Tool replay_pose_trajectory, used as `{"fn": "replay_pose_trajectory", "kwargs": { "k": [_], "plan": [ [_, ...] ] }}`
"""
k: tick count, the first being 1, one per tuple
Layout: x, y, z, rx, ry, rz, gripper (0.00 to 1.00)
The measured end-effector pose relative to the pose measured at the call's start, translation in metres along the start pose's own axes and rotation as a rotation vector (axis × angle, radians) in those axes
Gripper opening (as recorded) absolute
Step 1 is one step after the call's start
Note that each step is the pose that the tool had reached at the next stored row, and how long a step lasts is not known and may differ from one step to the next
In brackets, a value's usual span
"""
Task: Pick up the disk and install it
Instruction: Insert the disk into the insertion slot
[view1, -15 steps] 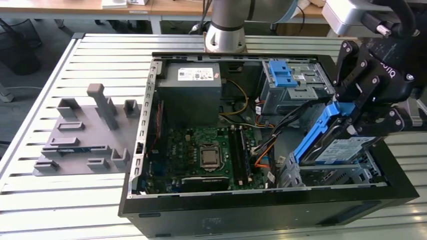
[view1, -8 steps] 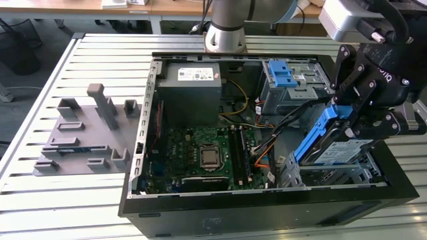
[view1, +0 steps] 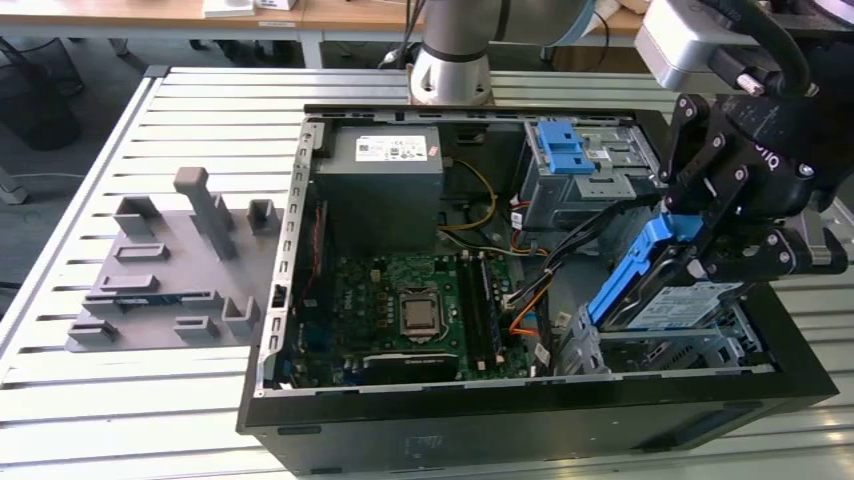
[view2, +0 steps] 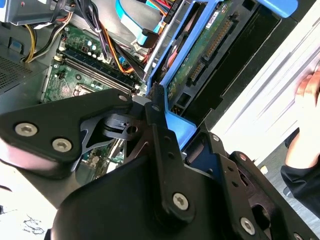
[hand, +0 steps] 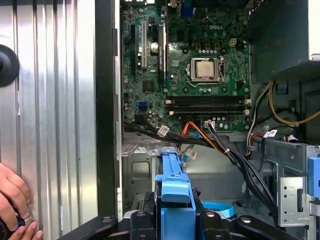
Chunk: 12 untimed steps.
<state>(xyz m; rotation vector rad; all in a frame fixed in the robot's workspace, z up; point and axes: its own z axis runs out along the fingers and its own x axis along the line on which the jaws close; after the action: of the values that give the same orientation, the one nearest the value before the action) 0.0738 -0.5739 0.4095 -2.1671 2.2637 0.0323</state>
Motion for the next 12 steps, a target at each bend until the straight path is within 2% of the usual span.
{"fn": "replay_pose_trajectory", "kwargs": {
  "k": [12],
  "plan": [
    [0.0006, -0.0001, 0.0060, 0.0000, 0.0001, 0.000, 0.36]
  ]
}}
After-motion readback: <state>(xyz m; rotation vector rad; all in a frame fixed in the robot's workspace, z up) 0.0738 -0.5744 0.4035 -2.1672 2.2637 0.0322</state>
